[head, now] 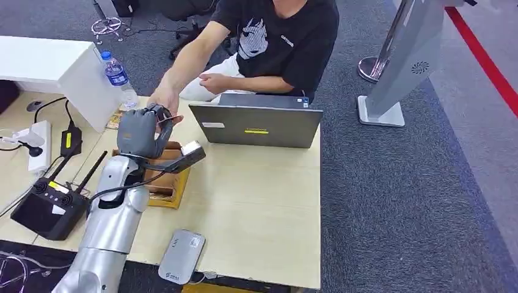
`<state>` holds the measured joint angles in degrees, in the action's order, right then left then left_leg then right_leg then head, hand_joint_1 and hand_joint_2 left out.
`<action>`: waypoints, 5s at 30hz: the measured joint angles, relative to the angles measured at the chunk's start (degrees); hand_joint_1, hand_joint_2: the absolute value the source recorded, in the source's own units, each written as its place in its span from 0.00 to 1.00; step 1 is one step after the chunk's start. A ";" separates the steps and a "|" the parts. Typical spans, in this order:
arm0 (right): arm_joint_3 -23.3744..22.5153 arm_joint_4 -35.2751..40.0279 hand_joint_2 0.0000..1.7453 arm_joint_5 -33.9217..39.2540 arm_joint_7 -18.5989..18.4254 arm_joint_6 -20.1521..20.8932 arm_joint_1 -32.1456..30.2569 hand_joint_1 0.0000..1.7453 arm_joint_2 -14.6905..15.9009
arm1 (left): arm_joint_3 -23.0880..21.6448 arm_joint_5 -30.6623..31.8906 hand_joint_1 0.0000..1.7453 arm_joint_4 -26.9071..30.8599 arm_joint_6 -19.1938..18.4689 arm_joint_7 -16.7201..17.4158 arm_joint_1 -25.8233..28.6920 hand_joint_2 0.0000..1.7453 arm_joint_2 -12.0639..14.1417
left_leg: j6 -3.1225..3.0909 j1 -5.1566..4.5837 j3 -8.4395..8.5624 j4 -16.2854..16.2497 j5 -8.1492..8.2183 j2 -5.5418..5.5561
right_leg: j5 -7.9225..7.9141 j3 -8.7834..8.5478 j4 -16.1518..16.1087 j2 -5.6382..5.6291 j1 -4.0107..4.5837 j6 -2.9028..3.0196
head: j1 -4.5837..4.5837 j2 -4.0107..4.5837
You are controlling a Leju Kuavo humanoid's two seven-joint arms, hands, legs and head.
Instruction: Pass the card to the sensor for recognition and then transmit it.
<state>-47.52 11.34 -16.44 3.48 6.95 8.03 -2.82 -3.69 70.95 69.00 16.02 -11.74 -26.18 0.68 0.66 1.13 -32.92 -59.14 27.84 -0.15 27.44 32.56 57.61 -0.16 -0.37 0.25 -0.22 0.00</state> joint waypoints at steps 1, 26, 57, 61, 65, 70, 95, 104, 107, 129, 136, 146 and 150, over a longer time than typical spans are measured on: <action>0.00 0.00 1.00 0.00 0.00 0.02 0.00 0.00 0.00 | 0.42 -0.09 0.00 -0.61 0.09 -0.24 -0.13 1.00 -0.02 | 0.00 0.00 0.00 0.00 0.00 0.00 | 0.00 0.00 0.00 0.00 0.00 0.00 | 0.02 0.00; -1.20 0.00 1.00 1.40 1.97 0.22 -1.44 0.00 0.00 | -2.38 -4.50 0.00 16.78 -0.61 -12.63 16.79 1.00 -2.36 | -0.01 -0.01 -0.03 0.03 0.05 0.00 | 0.04 0.02 -0.03 0.00 0.00 -0.03 | 0.02 0.00; -4.57 0.00 1.00 1.14 2.73 1.07 -2.45 0.00 0.20 | -6.93 2.89 0.00 14.93 -0.02 -4.70 28.93 1.00 13.36 | 0.01 0.00 -0.05 0.04 0.03 -0.01 | 0.05 0.04 -0.02 -0.01 0.00 -0.04 | 0.02 0.00; -4.70 0.00 1.00 1.16 2.75 1.09 -2.45 0.00 0.20 | -6.73 2.67 0.00 14.28 -0.44 -4.70 28.87 1.00 14.05 | 0.01 0.00 -0.05 0.04 0.03 -0.01 | 0.05 0.04 -0.02 -0.01 0.00 -0.04 | 0.02 0.00; -4.87 0.00 1.00 1.05 2.73 1.22 -2.45 0.00 0.20 | -6.45 2.73 0.00 13.60 -0.53 -4.44 28.38 1.00 14.34 | 0.01 0.00 -0.05 0.04 0.03 -0.01 | 0.05 0.04 -0.02 -0.01 0.00 -0.04 | 0.02 0.00; -4.92 0.00 1.00 0.94 2.69 1.22 -2.45 0.00 0.20 | -5.86 3.04 0.00 12.29 -0.55 -3.56 27.28 1.00 14.43 | 0.01 0.00 -0.06 0.04 0.03 -0.01 | 0.05 0.04 -0.02 0.00 0.00 -0.04 | 0.02 0.00; -4.98 0.00 1.00 0.17 2.49 1.11 -2.43 0.00 0.20 | -3.02 2.69 1.00 9.20 -0.07 -3.56 26.34 1.00 14.43 | 0.01 0.00 -0.05 0.04 0.03 -0.01 | 0.05 0.04 -0.02 -0.01 0.00 -0.04 | 0.02 0.00; -4.98 0.00 1.00 -0.29 2.60 1.14 -2.38 0.00 0.20 | -2.43 2.75 1.00 8.07 0.15 -3.78 25.11 1.00 14.40 | 0.01 0.01 -0.05 0.04 0.03 0.00 | 0.05 0.04 -0.02 0.01 0.00 -0.04 | 0.02 0.00; -4.98 0.00 1.00 -1.05 2.56 1.11 -2.09 0.00 0.20 | -1.75 2.69 1.00 6.80 2.78 -4.06 23.60 1.00 14.23 | 0.02 0.01 -0.04 0.04 0.02 0.01 | 0.04 0.04 -0.02 0.01 0.00 -0.03 | 0.02 0.00; -5.42 0.00 1.00 -3.06 1.88 0.79 -1.42 0.00 0.20 | -0.04 5.29 1.00 16.09 0.65 -2.01 7.69 1.00 5.09 | -0.01 0.00 -0.04 0.00 -0.06 0.09 | -0.05 0.02 0.00 0.11 0.00 -0.03 | 0.00 0.00; -5.42 0.00 1.00 -3.23 1.55 0.79 -1.32 0.00 0.20 | 1.18 3.59 1.00 15.22 0.17 -1.66 6.04 1.00 4.83 | -0.02 0.00 -0.05 0.00 -0.05 0.08 | -0.04 0.02 0.00 0.10 0.00 -0.03 | 0.02 0.00; -5.92 0.00 1.00 -3.96 1.57 0.79 -1.32 0.00 0.20 | 2.53 -0.87 0.00 14.41 -0.55 -4.79 6.47 1.00 4.83 | -0.02 0.00 -0.06 0.01 -0.05 0.08 | -0.04 0.02 0.00 0.10 0.00 -0.03 | 0.02 0.00; -6.27 0.00 1.00 -3.78 1.75 0.90 -1.39 0.00 0.20 | 2.51 -2.36 0.00 15.11 -2.21 -6.91 8.55 1.00 4.90 | -0.02 0.00 -0.06 0.01 -0.05 0.07 | -0.04 0.02 0.00 0.09 0.00 -0.03 | 0.02 0.00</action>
<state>-53.79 11.34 -20.22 5.22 7.85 6.63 -2.62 -1.18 68.59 84.11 13.81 -18.65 -17.63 5.57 0.65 1.13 -32.98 -59.13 27.79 -0.07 27.40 32.58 57.61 -0.07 -0.37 0.21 -0.20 0.00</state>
